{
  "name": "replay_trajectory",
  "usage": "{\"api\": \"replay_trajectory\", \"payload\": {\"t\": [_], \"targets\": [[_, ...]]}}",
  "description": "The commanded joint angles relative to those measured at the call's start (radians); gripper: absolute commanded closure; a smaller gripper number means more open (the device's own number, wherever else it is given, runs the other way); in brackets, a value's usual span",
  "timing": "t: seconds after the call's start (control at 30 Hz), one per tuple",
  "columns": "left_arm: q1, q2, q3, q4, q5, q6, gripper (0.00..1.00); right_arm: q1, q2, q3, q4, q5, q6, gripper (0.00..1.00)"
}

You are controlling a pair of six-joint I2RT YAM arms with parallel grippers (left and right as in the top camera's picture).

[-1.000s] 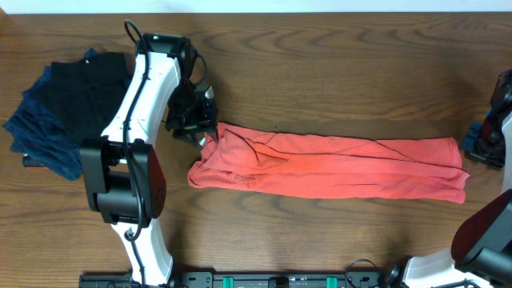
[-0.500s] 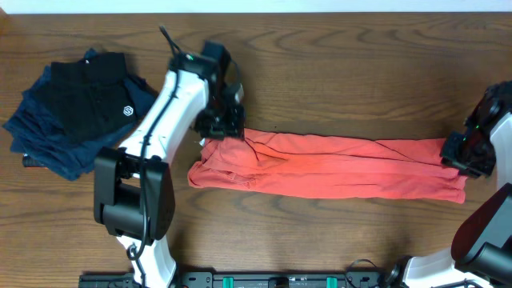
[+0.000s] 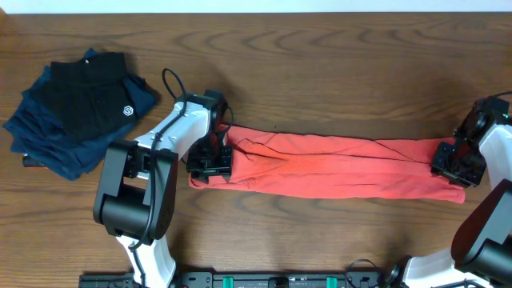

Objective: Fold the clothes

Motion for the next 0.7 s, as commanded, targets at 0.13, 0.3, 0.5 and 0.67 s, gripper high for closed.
{"api": "replay_trajectory", "payload": {"t": [0.13, 0.3, 0.5, 0.67], "targets": [[0.020, -0.017, 0.014, -0.105, -0.051, -0.038, 0.60, -0.003, -0.005, -0.001, -0.003, -0.004, 0.010, 0.59], [0.049, -0.169, 0.051, -0.066, -0.073, -0.042, 0.58, -0.003, -0.005, 0.000, -0.010, 0.006, 0.010, 0.57], [0.063, -0.308, 0.053, 0.018, -0.089, -0.047, 0.46, -0.046, -0.008, 0.022, -0.031, -0.003, 0.024, 0.37], [0.063, -0.309, 0.049, -0.008, -0.088, -0.048, 0.46, -0.128, 0.000, 0.008, 0.023, -0.018, -0.006, 0.20]]}}
